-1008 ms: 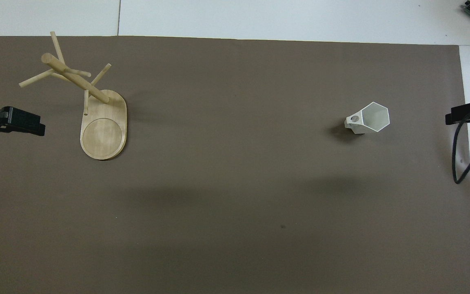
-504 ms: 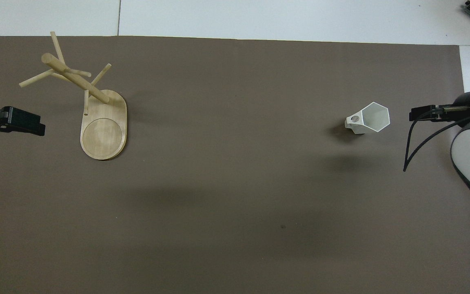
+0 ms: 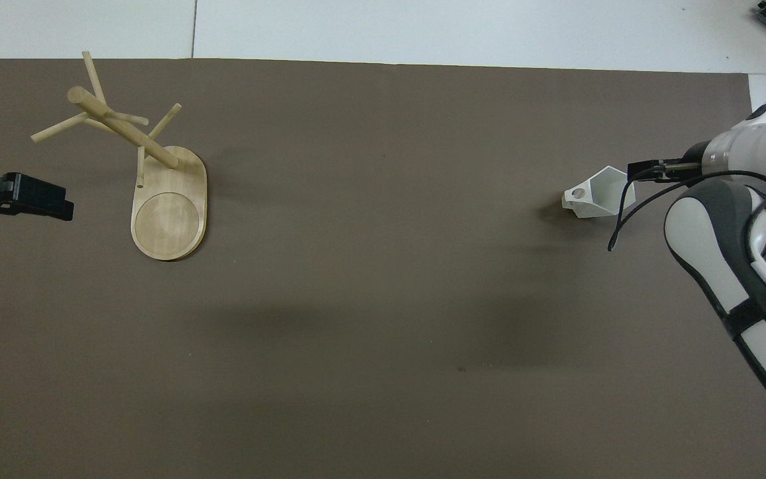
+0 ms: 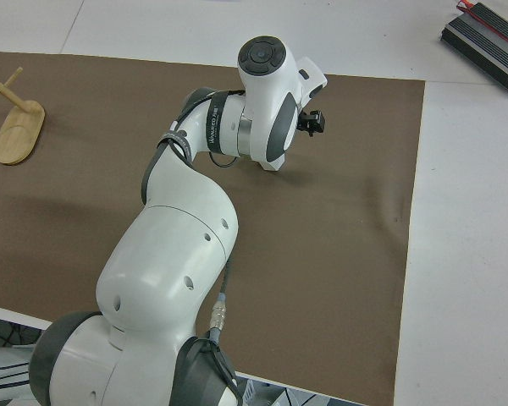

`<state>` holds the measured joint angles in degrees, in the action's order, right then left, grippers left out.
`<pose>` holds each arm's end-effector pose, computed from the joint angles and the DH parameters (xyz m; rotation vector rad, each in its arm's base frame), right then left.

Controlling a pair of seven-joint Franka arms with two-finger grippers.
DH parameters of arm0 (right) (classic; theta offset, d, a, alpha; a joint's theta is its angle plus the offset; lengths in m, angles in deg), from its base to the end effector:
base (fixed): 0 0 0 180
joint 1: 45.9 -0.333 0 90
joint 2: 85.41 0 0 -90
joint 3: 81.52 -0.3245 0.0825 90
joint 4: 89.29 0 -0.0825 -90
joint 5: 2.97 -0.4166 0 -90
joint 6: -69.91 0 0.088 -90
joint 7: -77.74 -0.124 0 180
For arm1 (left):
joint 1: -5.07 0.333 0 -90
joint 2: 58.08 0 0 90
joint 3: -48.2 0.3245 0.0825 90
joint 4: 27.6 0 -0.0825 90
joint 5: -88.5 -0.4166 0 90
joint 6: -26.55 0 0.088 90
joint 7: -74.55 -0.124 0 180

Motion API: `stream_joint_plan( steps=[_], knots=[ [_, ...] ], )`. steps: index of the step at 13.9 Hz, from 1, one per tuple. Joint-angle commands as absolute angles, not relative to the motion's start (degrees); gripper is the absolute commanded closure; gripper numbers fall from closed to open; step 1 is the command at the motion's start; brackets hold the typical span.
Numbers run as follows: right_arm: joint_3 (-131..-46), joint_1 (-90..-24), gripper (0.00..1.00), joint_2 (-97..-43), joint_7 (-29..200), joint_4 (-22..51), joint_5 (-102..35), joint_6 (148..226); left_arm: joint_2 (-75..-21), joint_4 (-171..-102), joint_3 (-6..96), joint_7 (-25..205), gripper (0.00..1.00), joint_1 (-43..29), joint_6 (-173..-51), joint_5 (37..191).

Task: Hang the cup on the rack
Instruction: 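Reach the right gripper toward the white hexagonal mug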

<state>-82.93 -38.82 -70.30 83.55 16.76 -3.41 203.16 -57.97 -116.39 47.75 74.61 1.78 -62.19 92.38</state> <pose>0.6721 -0.0674 0.3770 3.1154 -0.0059 0.3303 0.5839 -0.0467 0.6239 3.0723 -0.1008 -0.0077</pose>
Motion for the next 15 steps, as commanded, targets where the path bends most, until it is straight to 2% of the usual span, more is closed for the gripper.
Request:
stream_joint_plan(
  steps=[1, 4, 9, 12, 15],
  knots=[
    [-84.1, -38.5, 0.0, -70.6, 83.1, 19.3, -3.3, 206.0, -59.3, -117.8, 47.5, 73.8, 0.0, 2.3, -61.9, 92.5],
    [-84.1, -38.5, 0.0, -69.5, 83.1, 21.5, -3.3, 209.0, -59.3, -117.8, 47.6, 73.8, 0.0, 2.3, -61.9, 92.5],
    [-84.1, -38.5, 0.0, -69.7, 83.4, 22.4, -3.3, 209.1, -59.3, -117.8, 47.5, 74.1, 0.0, 2.3, -62.9, 92.5],
    [-84.1, -38.5, 0.2, -69.7, 83.5, 22.1, -3.3, 208.5, -59.4, -117.7, 47.5, 73.9, 0.0, 2.3, -62.1, 92.5],
    [-84.1, -38.4, 0.52, -69.6, 83.5, 21.6, -3.2, 208.1, -59.7, -116.8, 47.6, 73.6, 0.0, 2.3, -60.2, 92.4]
  ],
)
